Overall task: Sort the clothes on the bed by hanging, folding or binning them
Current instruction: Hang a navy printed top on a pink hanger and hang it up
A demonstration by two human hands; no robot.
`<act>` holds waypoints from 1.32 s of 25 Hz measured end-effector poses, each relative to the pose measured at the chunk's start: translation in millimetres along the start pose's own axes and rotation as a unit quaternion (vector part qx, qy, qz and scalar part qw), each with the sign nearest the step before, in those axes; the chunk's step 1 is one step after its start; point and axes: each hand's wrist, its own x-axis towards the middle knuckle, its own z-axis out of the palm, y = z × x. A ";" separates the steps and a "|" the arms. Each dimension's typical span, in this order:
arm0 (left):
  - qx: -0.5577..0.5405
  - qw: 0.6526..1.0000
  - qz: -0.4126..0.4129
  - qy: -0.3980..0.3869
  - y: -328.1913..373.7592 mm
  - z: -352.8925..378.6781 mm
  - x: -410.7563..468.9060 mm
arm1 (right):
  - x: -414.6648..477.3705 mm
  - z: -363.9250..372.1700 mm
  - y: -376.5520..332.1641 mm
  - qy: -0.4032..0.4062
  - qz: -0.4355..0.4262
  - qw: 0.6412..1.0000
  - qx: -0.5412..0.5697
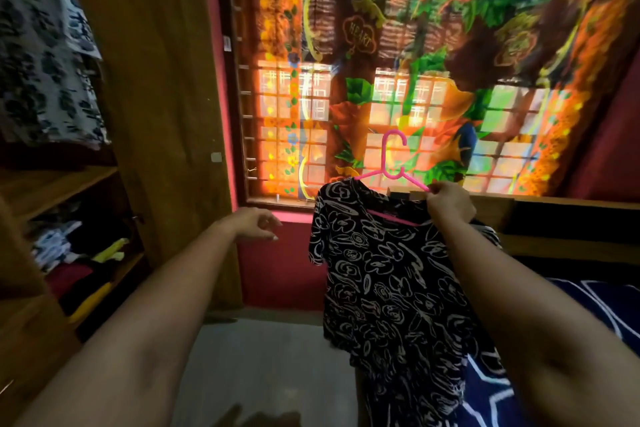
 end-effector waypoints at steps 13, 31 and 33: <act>0.011 0.990 -0.142 0.014 -92.3 -50.7 172.2 | 201.7 197.5 -122.4 -0.121 -0.167 0.978 0.039; -0.079 0.934 -0.319 0.139 -348.8 -169.9 216.0 | 176.9 475.8 -423.5 -0.335 -0.510 0.793 0.002; -0.080 0.925 -0.340 0.152 -368.4 -178.0 201.6 | 151.1 494.3 -455.3 -0.332 -0.517 0.789 0.006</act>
